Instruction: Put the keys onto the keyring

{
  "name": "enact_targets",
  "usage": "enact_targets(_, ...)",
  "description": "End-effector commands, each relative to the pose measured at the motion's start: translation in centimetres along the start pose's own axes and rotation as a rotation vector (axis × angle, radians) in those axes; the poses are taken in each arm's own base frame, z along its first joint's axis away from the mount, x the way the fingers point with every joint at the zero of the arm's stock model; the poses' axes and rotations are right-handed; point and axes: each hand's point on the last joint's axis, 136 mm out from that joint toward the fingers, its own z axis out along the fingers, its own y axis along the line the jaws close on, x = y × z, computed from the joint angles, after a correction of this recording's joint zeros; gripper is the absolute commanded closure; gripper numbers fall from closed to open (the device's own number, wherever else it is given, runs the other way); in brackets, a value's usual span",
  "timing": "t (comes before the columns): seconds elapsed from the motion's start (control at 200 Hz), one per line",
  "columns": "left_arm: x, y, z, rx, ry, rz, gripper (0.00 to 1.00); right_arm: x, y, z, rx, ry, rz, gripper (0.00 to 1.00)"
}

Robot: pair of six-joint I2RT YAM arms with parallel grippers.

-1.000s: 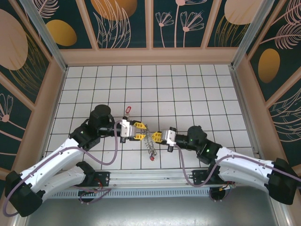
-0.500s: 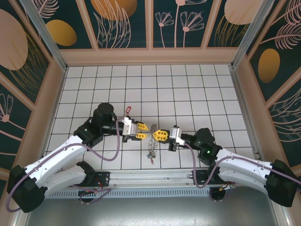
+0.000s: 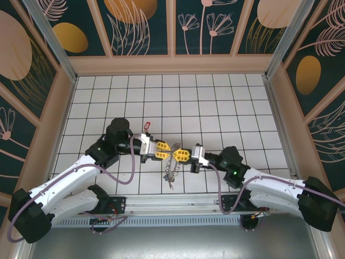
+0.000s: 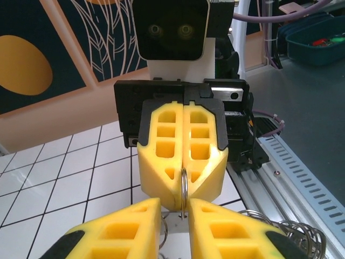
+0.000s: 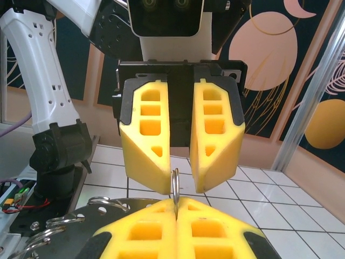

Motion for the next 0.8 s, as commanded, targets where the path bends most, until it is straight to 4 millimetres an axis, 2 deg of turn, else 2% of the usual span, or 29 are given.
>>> enact_targets(0.0,0.2,-0.6,0.2,0.034,-0.017,-0.001,0.78,-3.4,-0.1,0.4,-0.01,-0.118,-0.038,1.0)
enact_targets(0.13,0.4,-0.9,0.2,0.044,-0.018,-0.005,0.8,-3.1,0.0,0.7,-0.018,-0.101,-0.042,1.0)
enact_targets(0.19,0.4,-1.0,0.2,0.045,-0.016,-0.003,0.87,-3.1,0.0,0.7,-0.015,-0.101,-0.042,1.0)
enact_targets(0.245,0.4,-0.9,0.1,0.039,-0.006,0.004,1.0,-2.8,0.0,0.8,-0.012,-0.088,-0.047,1.0)
enact_targets(0.32,0.5,-0.2,0.0,0.001,0.025,0.001,1.0,-1.9,-0.2,0.9,-0.015,-0.016,-0.073,1.0)
enact_targets(0.385,0.7,0.2,-0.1,-0.024,0.056,0.0,1.0,-0.4,-0.3,0.8,-0.03,0.088,-0.089,0.79)
enact_targets(0.475,1.4,0.5,-0.3,-0.041,0.112,-0.009,1.0,1.4,-0.7,0.5,-0.056,0.258,-0.12,0.69)
enact_targets(0.636,3.8,0.5,-0.3,-0.017,0.234,-0.031,1.0,2.8,-0.6,0.2,-0.125,0.423,-0.147,0.64)
enact_targets(0.796,4.4,1.1,-0.2,-0.02,0.281,-0.025,1.0,3.7,-0.8,0.6,-0.156,0.509,-0.139,0.61)
